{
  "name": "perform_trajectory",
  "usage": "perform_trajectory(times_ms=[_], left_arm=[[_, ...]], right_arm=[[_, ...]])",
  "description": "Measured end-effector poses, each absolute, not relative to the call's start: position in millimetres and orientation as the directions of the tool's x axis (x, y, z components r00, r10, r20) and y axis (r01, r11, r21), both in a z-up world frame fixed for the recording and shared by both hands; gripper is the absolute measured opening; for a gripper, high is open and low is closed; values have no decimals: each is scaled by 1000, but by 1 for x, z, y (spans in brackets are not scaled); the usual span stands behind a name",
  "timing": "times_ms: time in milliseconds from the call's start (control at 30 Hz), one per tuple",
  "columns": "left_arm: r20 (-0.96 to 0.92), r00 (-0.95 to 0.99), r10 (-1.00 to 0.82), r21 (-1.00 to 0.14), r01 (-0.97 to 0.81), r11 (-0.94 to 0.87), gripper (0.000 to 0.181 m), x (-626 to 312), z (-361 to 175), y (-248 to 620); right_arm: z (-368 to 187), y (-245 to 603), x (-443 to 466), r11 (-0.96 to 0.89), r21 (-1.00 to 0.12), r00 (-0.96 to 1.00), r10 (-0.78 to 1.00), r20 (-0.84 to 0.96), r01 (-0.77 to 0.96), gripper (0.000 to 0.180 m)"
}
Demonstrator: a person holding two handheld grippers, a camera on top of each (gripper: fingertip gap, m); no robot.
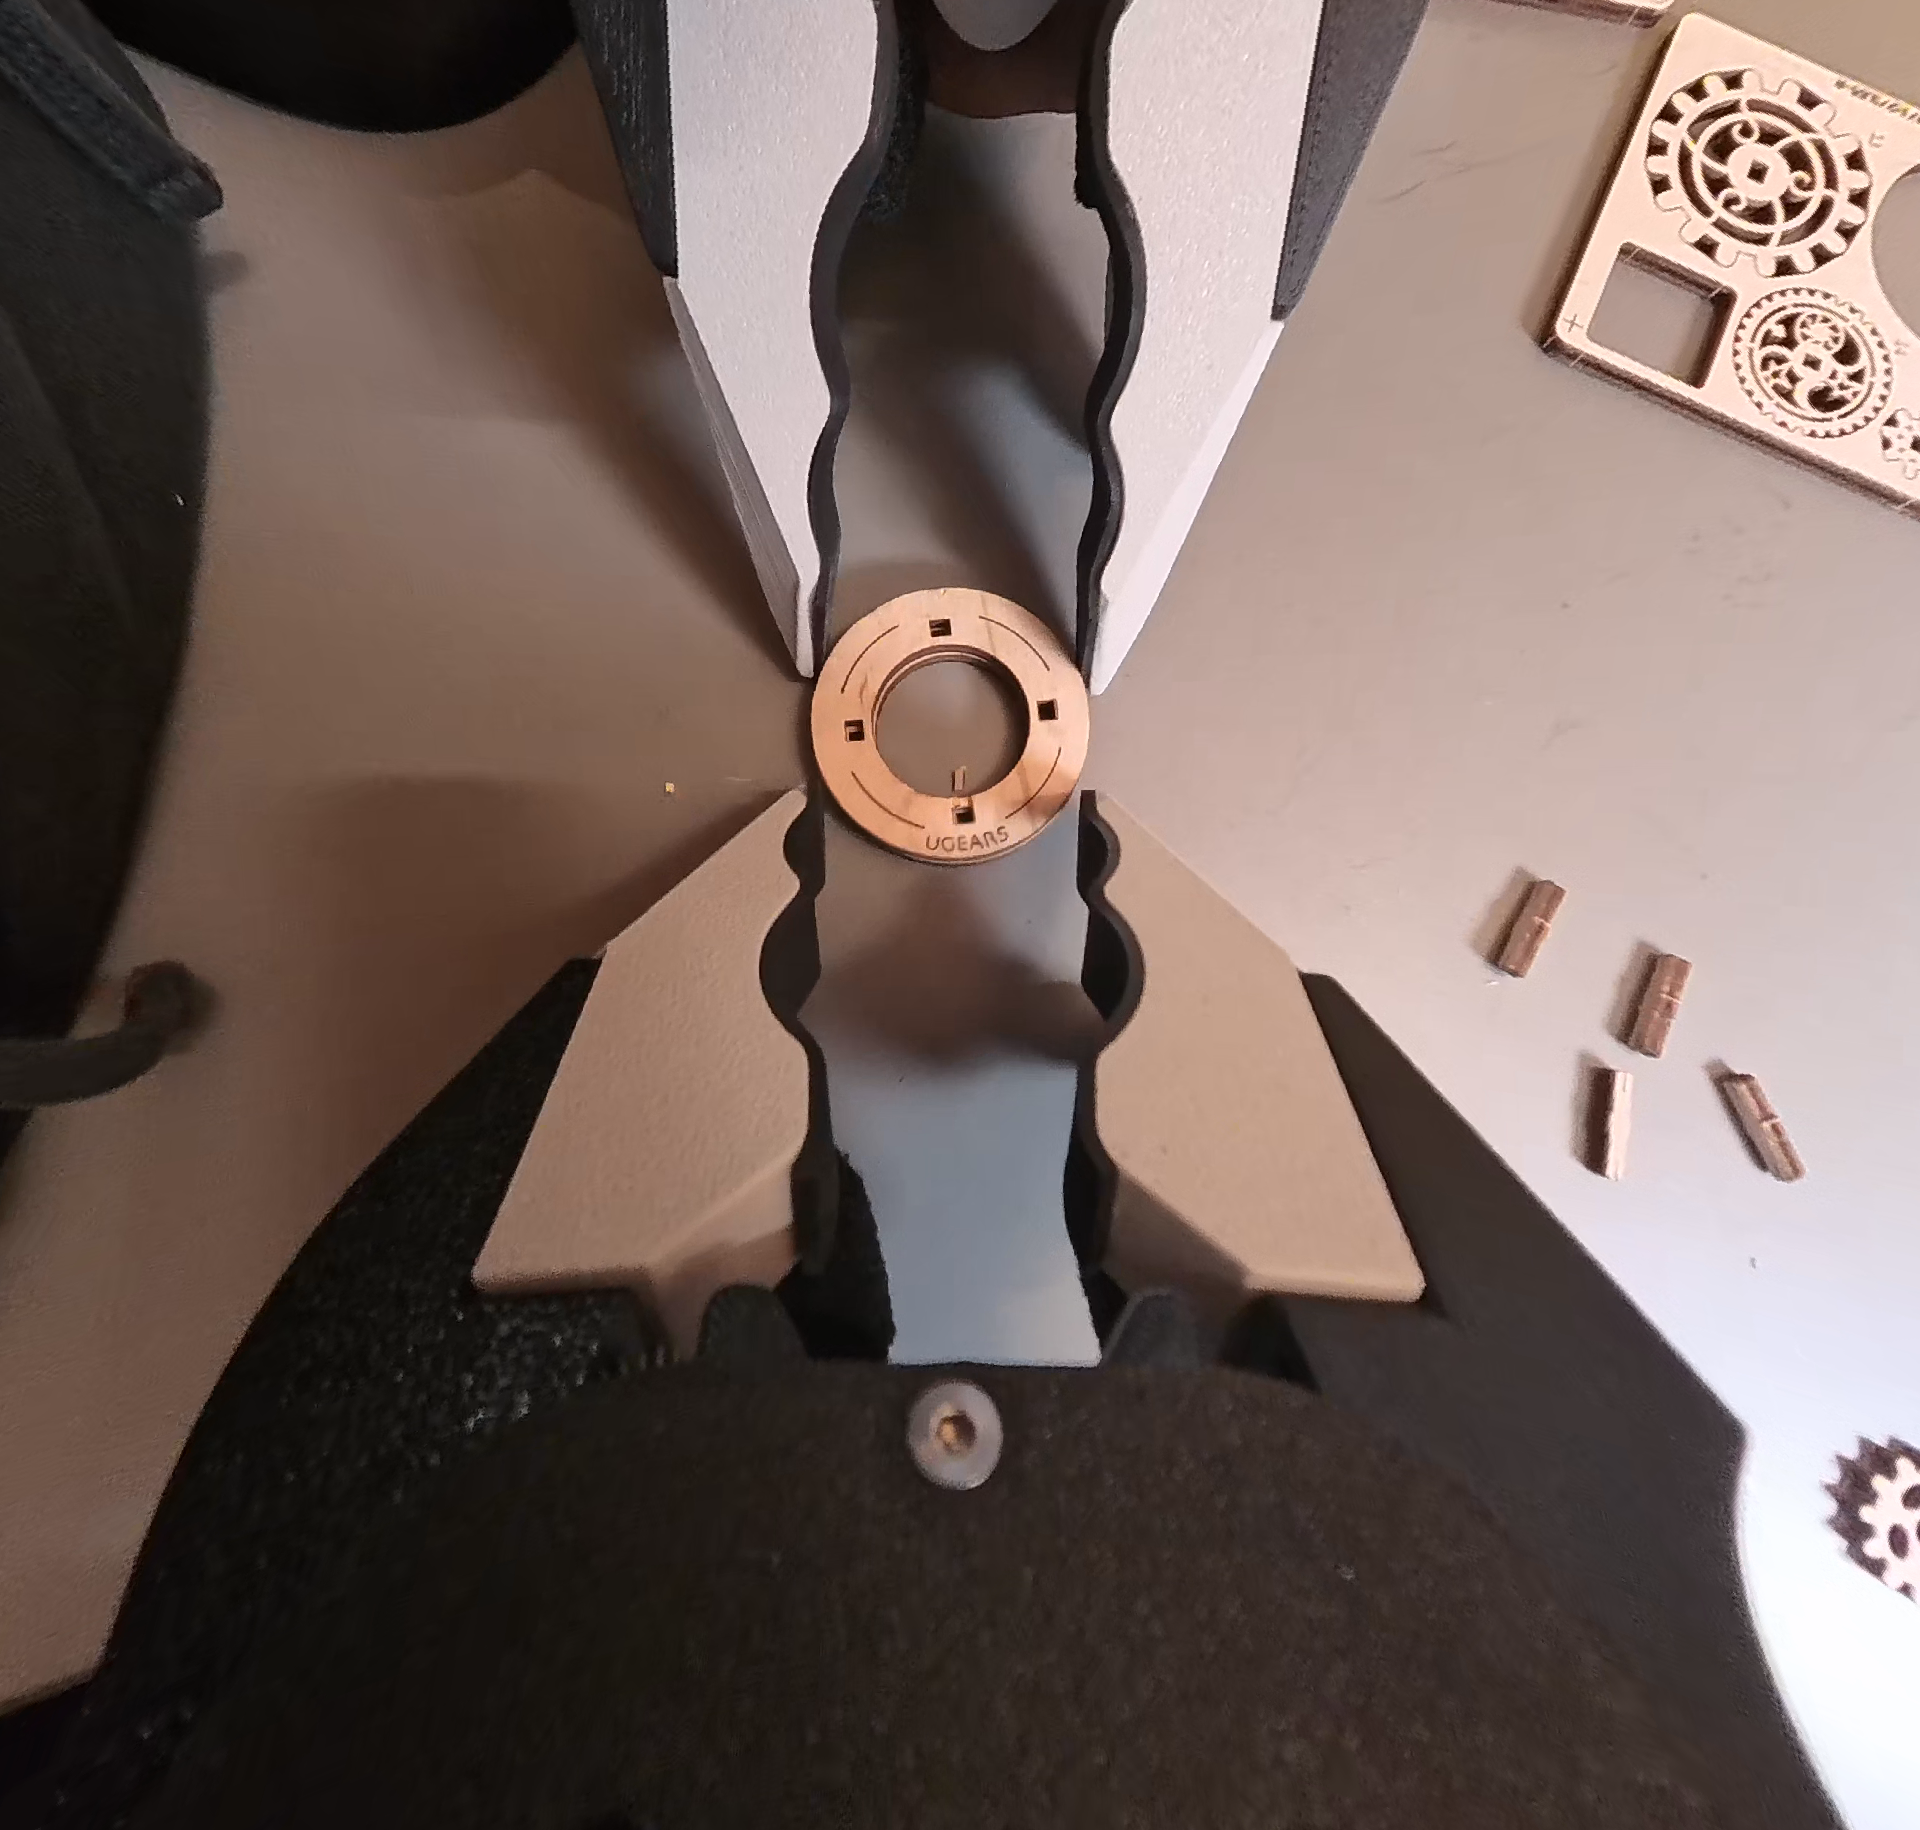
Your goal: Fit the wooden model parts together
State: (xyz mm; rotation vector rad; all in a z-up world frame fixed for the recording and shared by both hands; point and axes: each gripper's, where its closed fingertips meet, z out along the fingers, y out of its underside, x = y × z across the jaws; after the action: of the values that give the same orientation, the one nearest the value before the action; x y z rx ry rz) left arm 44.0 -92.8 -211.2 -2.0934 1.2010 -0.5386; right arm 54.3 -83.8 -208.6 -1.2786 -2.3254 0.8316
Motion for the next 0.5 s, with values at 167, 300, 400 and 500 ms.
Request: perform_trajectory(times_ms=[167,300,400,500], left_arm=[[24,501,-865,-725,-587,-360,50,43,-208,-91],[25,498,-867,-725,-588,-359,49,43,-209,-91],[27,498,-867,-723,-589,-361,49,43,-210,-91],[23,505,-863,-726,-585,-362,49,42,-210,-90]], right_arm=[[-206,-82,56,409,-656,-520,854,29,635,48],[-206,-80,57,404,-656,-513,858,29,638,47],[-205,-79,58,399,-661,-511,859,27,636,46],[-202,-78,59,399,-664,-511,859,30,632,46]])
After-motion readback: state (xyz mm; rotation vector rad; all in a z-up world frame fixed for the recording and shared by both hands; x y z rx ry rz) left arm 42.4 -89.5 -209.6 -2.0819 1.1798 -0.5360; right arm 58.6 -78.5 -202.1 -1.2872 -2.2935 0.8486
